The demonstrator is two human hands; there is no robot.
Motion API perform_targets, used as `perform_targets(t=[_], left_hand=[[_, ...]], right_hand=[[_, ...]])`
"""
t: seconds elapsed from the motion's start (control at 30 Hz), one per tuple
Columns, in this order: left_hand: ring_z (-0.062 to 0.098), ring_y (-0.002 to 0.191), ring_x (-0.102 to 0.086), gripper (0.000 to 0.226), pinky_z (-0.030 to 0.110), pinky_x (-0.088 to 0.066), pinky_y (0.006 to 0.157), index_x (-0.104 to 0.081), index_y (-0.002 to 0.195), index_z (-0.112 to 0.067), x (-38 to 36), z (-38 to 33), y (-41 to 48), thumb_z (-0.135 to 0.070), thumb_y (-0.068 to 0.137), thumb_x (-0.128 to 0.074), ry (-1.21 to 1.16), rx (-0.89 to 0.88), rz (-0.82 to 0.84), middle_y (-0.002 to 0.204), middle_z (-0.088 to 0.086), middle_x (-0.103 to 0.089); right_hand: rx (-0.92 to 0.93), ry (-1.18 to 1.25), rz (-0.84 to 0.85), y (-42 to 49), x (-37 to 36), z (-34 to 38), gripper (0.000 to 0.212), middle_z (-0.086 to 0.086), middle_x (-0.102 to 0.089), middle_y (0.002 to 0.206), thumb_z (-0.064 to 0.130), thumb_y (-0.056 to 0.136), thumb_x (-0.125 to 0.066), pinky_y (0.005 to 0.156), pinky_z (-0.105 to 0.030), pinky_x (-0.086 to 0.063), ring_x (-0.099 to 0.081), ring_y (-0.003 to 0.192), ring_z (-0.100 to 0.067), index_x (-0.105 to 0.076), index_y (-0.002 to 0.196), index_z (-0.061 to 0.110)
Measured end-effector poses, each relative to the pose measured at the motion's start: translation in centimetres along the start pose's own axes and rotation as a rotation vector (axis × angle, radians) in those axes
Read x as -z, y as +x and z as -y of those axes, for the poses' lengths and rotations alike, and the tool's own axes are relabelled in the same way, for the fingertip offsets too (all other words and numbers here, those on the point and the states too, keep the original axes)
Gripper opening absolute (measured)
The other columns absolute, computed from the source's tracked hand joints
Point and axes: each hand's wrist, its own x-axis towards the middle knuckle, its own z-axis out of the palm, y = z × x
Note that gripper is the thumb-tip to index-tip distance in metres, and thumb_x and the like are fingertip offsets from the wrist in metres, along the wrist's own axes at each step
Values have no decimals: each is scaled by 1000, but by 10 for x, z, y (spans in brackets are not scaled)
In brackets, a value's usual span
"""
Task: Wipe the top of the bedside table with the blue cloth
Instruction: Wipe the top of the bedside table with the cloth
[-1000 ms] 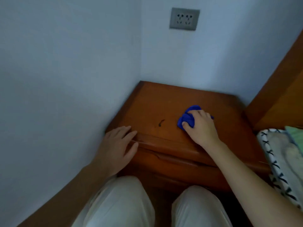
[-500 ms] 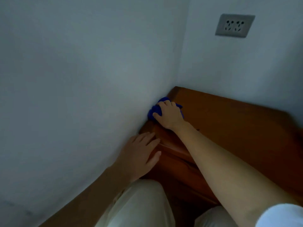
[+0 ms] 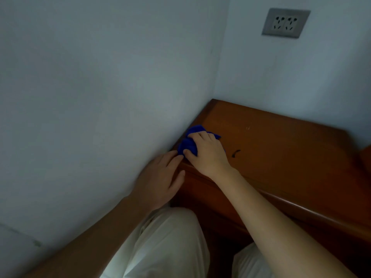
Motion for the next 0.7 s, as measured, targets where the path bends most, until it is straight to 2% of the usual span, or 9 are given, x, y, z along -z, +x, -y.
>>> perform_targets(t=[0.2,0.4,0.57,0.7], left_hand=[[26,122,-58,49,42,-46,101,-61,133,-11,-4,-4,8,-40,97,-44,55,-47,-5,136,9,-61],[31,126,-53,48,48,-43,102,-62,132,-15,-19,-16,22,-42,97,-45,59,-92,21,137,9,-59],[29,128,-51,50,48,-41,105,-62,132,-19,-40,-48,44,-48,97,-40,54,-186,70,137,8,-58],[28,129,-50,51,47,-40,106,-62,131,-18,-51,-78,67,-48,97,-38,30,-263,111,137,9,-59]], right_hand=[[-55,15,-45,-25,16,-19,54,4,-53,138,49,93,-59,104,-36,-37,-45,129,-21,-51,140,25],[-205,-59,-133,-87,54,-76,52,6,-53,138,51,90,-61,97,-29,-34,-46,128,-18,-52,137,28],[-402,-123,-177,-149,102,-129,53,3,-55,137,48,90,-63,102,-36,-41,-49,126,-20,-53,136,27],[-525,-173,-231,-190,126,-153,51,-1,-57,134,44,90,-66,101,-37,-41,-51,122,-24,-55,135,22]])
